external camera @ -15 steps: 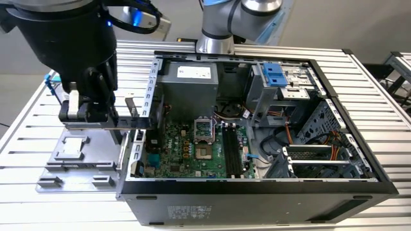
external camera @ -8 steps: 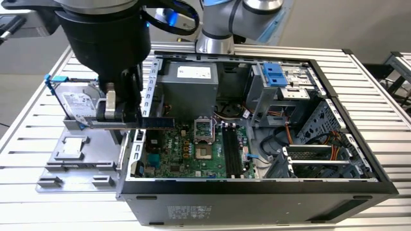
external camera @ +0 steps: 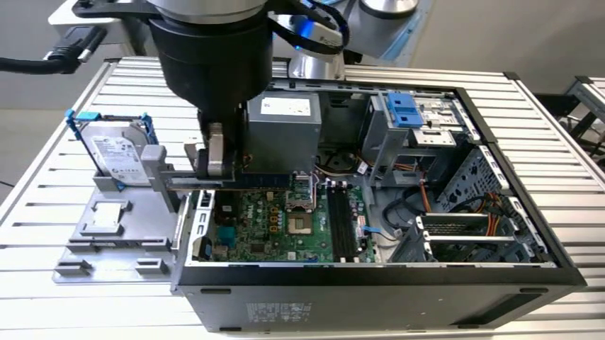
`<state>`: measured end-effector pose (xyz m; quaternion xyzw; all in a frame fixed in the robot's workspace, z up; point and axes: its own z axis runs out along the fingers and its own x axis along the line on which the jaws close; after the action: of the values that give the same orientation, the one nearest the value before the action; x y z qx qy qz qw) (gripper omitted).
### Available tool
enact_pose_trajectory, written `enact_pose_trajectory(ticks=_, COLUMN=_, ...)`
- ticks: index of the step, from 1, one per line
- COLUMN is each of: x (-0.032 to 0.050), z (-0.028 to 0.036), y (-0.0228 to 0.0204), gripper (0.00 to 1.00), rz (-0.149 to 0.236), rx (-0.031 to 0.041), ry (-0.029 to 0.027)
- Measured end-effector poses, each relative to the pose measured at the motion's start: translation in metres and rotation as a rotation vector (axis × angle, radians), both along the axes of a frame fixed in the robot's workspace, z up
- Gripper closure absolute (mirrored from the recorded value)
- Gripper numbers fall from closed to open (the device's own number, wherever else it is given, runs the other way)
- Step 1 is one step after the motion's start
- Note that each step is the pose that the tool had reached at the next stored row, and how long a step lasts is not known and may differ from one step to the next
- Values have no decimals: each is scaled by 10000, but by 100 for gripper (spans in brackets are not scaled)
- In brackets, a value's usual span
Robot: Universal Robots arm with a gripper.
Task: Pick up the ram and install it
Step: 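Pick up the ram and move it above insertion slot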
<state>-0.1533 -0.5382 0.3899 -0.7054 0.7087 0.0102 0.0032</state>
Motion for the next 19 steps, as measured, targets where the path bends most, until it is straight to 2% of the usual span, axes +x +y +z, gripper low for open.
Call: enact_pose_trajectory(ticks=19, x=819, z=0, y=0, gripper=100, rz=-1, rx=0, ry=0)
